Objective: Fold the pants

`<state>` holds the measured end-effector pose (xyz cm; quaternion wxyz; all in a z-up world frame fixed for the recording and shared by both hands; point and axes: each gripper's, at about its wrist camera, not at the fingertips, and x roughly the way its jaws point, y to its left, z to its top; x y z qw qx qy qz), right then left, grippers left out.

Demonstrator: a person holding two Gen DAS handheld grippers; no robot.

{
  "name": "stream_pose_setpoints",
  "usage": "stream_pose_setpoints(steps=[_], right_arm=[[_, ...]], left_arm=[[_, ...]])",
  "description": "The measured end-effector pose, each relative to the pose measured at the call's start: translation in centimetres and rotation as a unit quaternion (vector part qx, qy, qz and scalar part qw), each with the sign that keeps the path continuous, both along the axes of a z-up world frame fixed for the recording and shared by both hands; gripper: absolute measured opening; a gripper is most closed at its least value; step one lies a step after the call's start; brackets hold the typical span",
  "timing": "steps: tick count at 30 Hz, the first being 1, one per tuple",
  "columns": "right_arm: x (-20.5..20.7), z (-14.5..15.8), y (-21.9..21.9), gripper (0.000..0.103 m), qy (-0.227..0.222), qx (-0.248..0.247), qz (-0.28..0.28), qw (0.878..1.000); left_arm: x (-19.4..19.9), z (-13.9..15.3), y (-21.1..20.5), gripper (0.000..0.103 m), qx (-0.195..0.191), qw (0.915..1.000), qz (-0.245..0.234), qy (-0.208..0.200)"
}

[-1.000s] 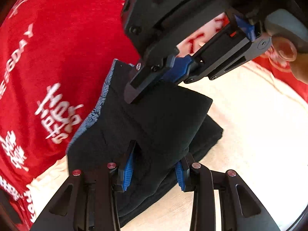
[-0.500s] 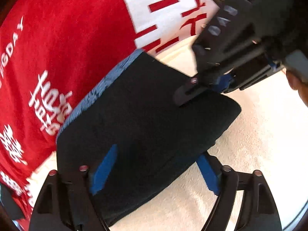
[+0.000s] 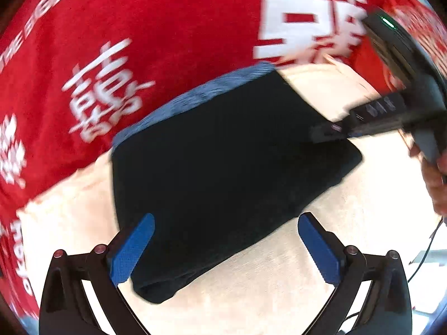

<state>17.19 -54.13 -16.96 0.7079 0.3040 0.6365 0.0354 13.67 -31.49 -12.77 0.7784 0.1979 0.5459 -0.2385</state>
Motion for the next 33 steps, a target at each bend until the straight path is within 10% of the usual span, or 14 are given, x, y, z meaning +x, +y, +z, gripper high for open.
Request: stream_pose_setpoints(steps=[12,33], right_arm=[[-1.1,0.6,2.5,0.041,0.034,-0.098,0.016,0.994],[-2.3,1.0,3.5,0.052,0.056,-0.12,0.013,0.991]], left_arm=[[4.8,-3.8,7.0,0.103,0.008,0.9882,0.14,0.062],[5.9,-6.3,8.2,0.103,-0.012,0.9796,0.161,0.121]])
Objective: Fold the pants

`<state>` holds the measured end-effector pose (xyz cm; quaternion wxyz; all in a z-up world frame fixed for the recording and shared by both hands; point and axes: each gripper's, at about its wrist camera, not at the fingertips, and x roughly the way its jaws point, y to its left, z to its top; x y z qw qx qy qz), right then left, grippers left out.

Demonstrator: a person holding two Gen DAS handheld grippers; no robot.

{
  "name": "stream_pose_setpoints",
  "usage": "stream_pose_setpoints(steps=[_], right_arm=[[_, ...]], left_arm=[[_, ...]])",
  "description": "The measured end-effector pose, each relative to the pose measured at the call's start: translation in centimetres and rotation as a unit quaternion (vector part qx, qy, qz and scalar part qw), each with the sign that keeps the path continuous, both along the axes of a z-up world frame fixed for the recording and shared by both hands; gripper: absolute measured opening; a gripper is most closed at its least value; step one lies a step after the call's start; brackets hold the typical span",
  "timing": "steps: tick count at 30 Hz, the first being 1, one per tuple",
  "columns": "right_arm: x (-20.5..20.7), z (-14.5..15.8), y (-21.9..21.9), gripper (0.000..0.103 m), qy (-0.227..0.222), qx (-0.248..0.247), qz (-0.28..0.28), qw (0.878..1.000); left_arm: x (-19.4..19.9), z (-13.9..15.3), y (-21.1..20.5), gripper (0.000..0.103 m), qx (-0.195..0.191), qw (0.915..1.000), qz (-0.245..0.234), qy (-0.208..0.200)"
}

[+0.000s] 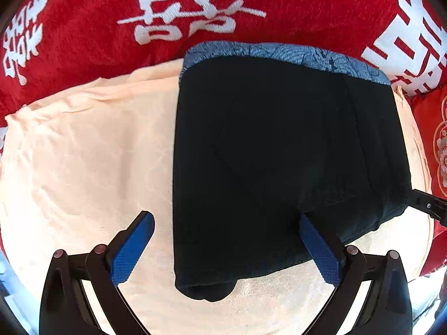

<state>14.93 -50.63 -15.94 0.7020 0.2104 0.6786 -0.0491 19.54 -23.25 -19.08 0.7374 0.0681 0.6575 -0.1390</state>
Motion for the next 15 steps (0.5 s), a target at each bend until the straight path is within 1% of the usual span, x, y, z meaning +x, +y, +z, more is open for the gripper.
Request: stream_pose_setpoints(steps=[3,7,11,15], right_arm=[[-0.6,0.2,-0.2,0.054,0.0,0.0,0.0,1.0],[-1.0,0.4,-0.2,0.054,0.0,0.003,0.005,1.0],[-1.2,0.4,-0.4,0.057,0.006,0.013,0.002,1.0],[-1.6,0.6,-0.6,0.057,0.004,0.019,0.012,1.0]], left_arm=[[0.4,-0.5,0.0,0.103,-0.001,0.9999,-0.004,0.01],[0.7,-0.8,-0.2,0.103,0.004,0.9998,-0.01,0.015],[0.9,-0.9,-0.2,0.103,0.012,0.9997,-0.013,0.018],[1.2,-1.1,-0.3,0.103,0.012,0.9995,-0.013,0.026]])
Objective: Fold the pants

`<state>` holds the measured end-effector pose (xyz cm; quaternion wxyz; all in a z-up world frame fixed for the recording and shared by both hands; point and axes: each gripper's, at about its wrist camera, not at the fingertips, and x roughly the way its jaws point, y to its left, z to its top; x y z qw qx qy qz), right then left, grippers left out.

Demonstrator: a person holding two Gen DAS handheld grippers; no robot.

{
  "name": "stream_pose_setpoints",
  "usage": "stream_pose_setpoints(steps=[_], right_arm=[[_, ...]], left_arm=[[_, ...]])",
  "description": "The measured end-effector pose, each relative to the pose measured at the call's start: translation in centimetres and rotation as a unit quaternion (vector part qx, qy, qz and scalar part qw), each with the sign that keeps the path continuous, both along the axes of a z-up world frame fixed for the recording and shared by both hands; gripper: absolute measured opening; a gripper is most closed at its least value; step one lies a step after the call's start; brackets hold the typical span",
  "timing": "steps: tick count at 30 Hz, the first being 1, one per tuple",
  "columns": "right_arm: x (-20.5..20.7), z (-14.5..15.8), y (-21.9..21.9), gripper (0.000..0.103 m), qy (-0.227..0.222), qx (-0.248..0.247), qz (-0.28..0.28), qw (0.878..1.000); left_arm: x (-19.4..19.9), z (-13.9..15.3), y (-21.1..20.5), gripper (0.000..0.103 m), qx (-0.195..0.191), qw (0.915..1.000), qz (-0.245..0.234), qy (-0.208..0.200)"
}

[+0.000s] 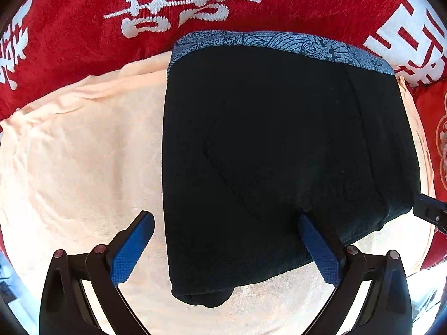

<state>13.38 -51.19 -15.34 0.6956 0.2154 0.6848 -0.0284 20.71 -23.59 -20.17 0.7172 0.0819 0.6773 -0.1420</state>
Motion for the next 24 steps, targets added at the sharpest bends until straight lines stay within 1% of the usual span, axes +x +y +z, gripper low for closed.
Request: stream_pose_setpoints(steps=[3,5,10,13,18,21,24], right_arm=[[0.0,0.1,-0.4,0.058,-0.001,0.009,-0.001,1.0],[0.1,0.2,-0.7,0.063,-0.004,0.014,-0.006,1.0],[0.8,0.6,-1.3,0.063,-0.014,0.026,-0.008,1.0],[1.2,0.8,-1.7,0.071,-0.02,0.031,-0.003,0.999],[2.1,1.0,-2.6,0.071,-0.032,0.039,0.001,0.999],[2.7,0.6,-3.1,0.072,-0.03,0.05,0.005,0.998],[3.4,0.0,-3.7,0.072,-0.029,0.068,0.008,0.997]], left_arm=[[0.1,-0.1,-0.1,0.103,0.001,1.0,0.003,0.004],[0.1,-0.1,-0.1,0.103,0.004,1.0,0.002,0.003],[0.1,0.3,-0.5,0.103,0.011,0.9999,0.002,0.0],[0.6,0.9,-0.4,0.103,0.01,0.9999,-0.001,-0.005],[2.3,1.6,0.4,0.103,0.009,0.9998,0.012,-0.015],[3.9,1.8,0.9,0.103,-0.002,0.9997,0.011,-0.023],[5.7,1.8,1.7,0.103,-0.033,0.999,0.005,-0.029]])
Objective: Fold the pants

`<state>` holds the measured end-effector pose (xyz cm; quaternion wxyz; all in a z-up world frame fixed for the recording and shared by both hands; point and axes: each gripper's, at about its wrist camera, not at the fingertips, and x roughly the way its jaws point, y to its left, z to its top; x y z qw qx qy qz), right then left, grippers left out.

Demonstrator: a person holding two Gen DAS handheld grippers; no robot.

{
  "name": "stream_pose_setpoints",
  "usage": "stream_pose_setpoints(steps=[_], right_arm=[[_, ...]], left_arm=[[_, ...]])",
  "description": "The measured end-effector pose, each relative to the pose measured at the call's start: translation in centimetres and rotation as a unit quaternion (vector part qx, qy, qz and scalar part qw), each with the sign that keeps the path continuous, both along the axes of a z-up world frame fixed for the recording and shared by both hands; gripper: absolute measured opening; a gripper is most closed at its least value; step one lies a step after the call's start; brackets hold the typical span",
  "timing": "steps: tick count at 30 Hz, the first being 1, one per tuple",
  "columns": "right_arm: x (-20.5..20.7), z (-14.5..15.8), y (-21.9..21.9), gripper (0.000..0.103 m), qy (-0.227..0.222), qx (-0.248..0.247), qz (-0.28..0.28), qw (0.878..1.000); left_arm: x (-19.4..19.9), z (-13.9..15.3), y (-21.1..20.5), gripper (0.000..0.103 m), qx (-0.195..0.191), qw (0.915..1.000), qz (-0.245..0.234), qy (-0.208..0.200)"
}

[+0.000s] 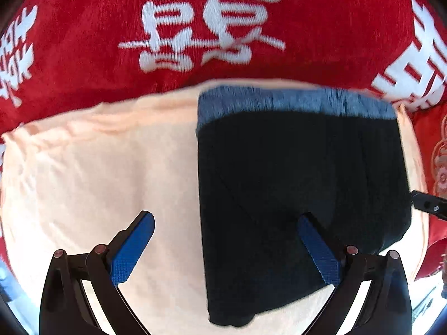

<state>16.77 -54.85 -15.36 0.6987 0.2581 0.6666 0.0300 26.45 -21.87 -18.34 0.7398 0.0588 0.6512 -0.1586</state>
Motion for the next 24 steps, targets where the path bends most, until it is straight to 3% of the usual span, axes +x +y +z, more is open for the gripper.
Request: stream_pose_setpoints(steps=[3,9,13,19,24], right_arm=[[0.8,-1.0,-0.9,0.072,-0.002,0.021,0.003,1.0],[1.6,-3.8,-3.4,0.072,0.009,0.079,-0.016,0.997],[1.7,-5.0,-4.0,0.072,0.005,0.127,-0.019,0.992],[2.6,-7.2,-4.7,0.072,0.005,0.178,-0.011,0.984],[3.1,-9.2,-5.7,0.074,0.006,0.24,-0.02,0.971]], left_arm=[[1.8,-1.1,0.9,0.103,-0.036,0.999,-0.002,0.028],[3.5,-3.1,2.3,0.103,-0.069,0.995,-0.015,0.072],[4.1,-5.0,3.2,0.103,-0.107,0.9882,-0.01,0.109],[4.1,-6.6,2.2,0.103,-0.15,0.9809,-0.011,0.123],[4.3,-7.8,0.8,0.103,-0.17,0.9761,-0.005,0.135]])
